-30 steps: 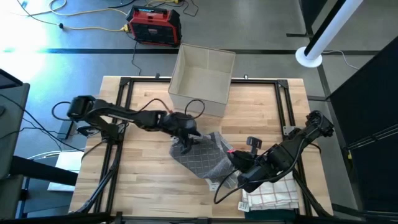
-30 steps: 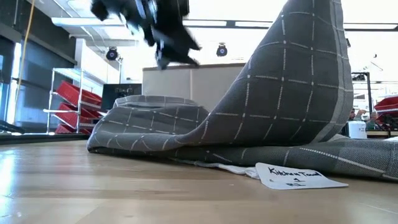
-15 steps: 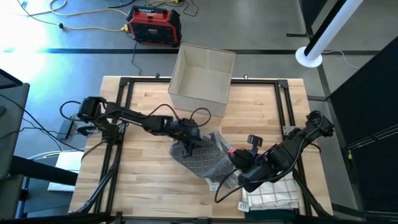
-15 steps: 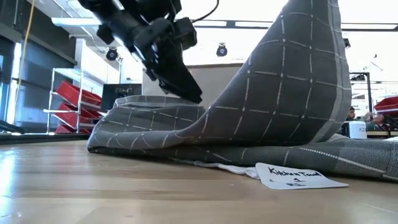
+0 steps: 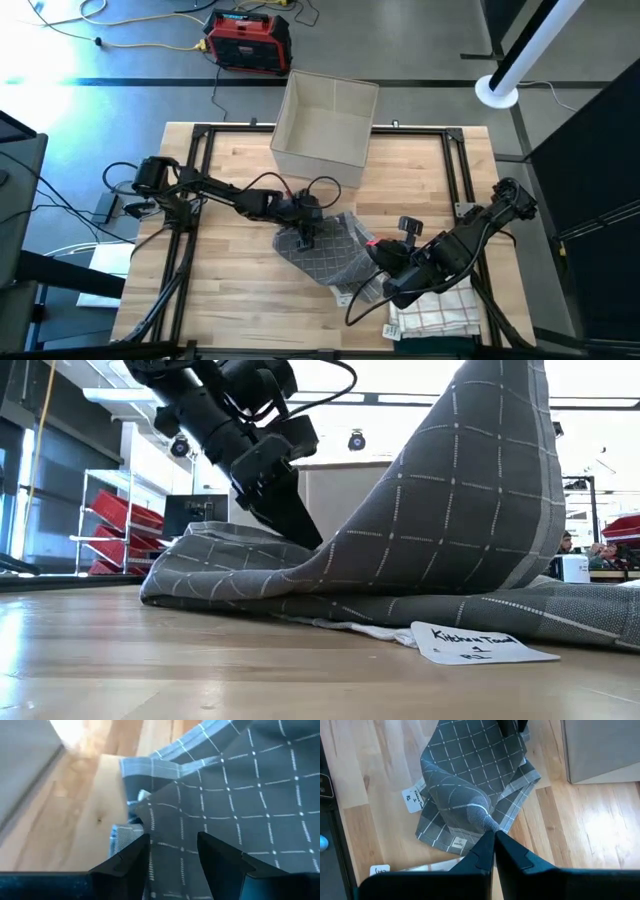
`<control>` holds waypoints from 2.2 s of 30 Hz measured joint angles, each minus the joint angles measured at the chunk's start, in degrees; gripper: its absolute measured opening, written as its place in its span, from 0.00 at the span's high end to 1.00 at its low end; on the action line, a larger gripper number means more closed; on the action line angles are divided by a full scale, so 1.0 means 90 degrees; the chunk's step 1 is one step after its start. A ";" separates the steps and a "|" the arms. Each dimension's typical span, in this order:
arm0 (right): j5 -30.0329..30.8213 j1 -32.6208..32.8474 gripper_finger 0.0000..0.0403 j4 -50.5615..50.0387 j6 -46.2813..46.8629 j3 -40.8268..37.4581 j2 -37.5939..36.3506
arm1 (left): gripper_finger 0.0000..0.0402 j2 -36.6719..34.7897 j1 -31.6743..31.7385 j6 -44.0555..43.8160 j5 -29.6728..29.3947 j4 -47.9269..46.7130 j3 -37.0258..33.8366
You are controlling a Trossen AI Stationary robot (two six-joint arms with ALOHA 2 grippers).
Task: Fold towel
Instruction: Fold the gray patterned towel
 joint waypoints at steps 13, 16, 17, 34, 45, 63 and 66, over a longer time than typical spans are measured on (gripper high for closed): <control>0.0003 -0.0002 1.00 0.0042 0.0010 0.0000 0.0000 | 0.71 0.0437 -0.0138 -0.0368 0.0371 -0.0549 0.0033; 0.0043 -0.0002 1.00 0.0053 0.0015 0.0000 0.0000 | 0.91 0.0296 -0.0107 -0.0381 0.0696 -0.0624 0.0080; 0.0092 -0.0002 1.00 0.0049 0.0023 0.0000 0.0000 | 0.95 0.0178 -0.0073 -0.0336 0.0681 -0.0688 0.0138; 0.1124 -0.1070 1.00 -0.0154 -0.0201 -0.0005 -0.0409 | 1.00 -0.3080 0.1147 0.1272 -0.1277 -0.3767 0.2138; -0.1260 -0.0953 1.00 0.0776 -0.1739 -0.0005 0.0718 | 1.00 -0.4459 -0.1169 -0.0856 0.1073 -0.4086 -0.1133; -0.2460 -0.1047 1.00 0.1610 -0.2483 -0.0007 0.1722 | 0.87 -0.3496 -0.2971 -0.4851 0.3334 0.0529 -0.3857; -0.2460 -0.1047 1.00 0.1607 -0.2506 -0.0007 0.1722 | 0.80 -0.3581 -0.2884 -0.5039 0.3336 0.0994 -0.3868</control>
